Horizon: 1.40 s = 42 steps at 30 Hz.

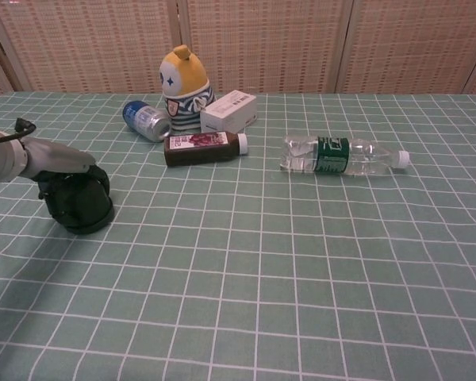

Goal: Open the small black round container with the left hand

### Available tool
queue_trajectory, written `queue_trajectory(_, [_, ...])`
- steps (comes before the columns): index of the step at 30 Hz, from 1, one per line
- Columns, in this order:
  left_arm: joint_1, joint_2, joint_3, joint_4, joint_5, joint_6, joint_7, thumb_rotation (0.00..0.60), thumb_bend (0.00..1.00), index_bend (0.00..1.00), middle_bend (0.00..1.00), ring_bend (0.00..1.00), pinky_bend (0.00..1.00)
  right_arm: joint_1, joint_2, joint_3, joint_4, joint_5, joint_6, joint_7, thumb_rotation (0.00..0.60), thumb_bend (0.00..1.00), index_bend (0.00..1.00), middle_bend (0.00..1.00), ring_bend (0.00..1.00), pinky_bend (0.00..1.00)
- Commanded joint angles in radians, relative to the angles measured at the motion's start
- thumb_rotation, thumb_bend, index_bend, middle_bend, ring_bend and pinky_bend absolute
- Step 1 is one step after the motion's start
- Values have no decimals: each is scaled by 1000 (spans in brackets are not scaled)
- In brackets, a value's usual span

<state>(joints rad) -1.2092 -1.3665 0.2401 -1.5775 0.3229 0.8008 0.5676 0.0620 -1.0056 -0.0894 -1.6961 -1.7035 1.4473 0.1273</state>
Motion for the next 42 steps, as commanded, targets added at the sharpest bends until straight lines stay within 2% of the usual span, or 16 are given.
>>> queue_trajectory(1, [29,21,-11,-27,35,18,-15,600,385,504,617,559,764,-1,0,-1,0,-2,2,0,600,152,0,0,0,0])
queue_trajectory(9, [104,94,-67,-61,170,28,-110,600,409,572,702,638,817,-2,-2,-6,0,-11,5,-1,600,152,0,0,0,0])
queue_trajectory(13, [158,157,-138,-89,281,-22,-257,600,429,579,713,646,822,-1,-4,-7,1,-11,3,-4,600,153,0,0,0,0])
queue_trajectory(15, [214,188,-208,-86,386,-58,-414,600,435,582,717,648,823,0,-5,-7,2,-9,0,-8,600,152,0,0,0,0])
queue_trajectory(18, [327,202,-331,-71,594,-59,-730,600,439,578,719,652,824,0,-5,-6,2,-8,0,-9,600,152,0,0,0,0])
queue_trajectory(20, [406,192,-408,-49,746,-30,-1001,600,440,569,713,650,824,1,-7,-5,3,-5,-1,-11,600,152,0,0,0,0])
queue_trajectory(21, [436,182,-431,-33,811,-9,-1118,600,441,566,710,649,823,1,-8,-5,3,-4,-3,-11,600,152,0,0,0,0])
queue_trajectory(23, [495,155,-464,10,943,56,-1389,600,440,562,703,645,817,3,-10,-5,3,-1,-10,-16,600,152,0,0,0,0])
queue_trajectory(25, [532,137,-480,38,1017,109,-1622,600,439,558,697,640,811,5,-11,-5,2,1,-14,-21,600,152,0,0,0,0])
queue_trajectory(26, [551,132,-490,49,1048,132,-1780,600,438,558,696,640,811,5,-12,-5,1,2,-16,-24,600,152,0,0,0,0])
queue_trajectory(29, [583,133,-510,67,1080,163,-2108,600,438,562,698,641,806,4,-13,-5,2,3,-14,-29,600,152,0,0,0,0])
queue_trajectory(30, [585,134,-515,75,1080,163,-2163,600,437,564,699,640,804,4,-13,-5,2,3,-14,-30,600,152,0,0,0,0])
queue_trajectory(33, [587,137,-507,107,1108,164,-2235,600,439,566,699,640,803,2,-13,-6,0,2,-10,-31,600,152,0,0,0,0])
queue_trajectory(37, [582,145,-485,131,1143,160,-2242,600,439,569,702,640,803,-1,-11,-8,-1,-2,-4,-31,600,152,0,0,0,0])
queue_trajectory(38, [575,150,-476,142,1149,146,-2205,600,439,572,705,640,804,-1,-11,-8,-1,-2,-4,-30,600,152,0,0,0,0])
queue_trajectory(42, [548,151,-398,197,1176,67,-1848,600,438,568,708,641,806,-2,-8,-7,-4,2,-2,-23,600,152,0,0,0,0])
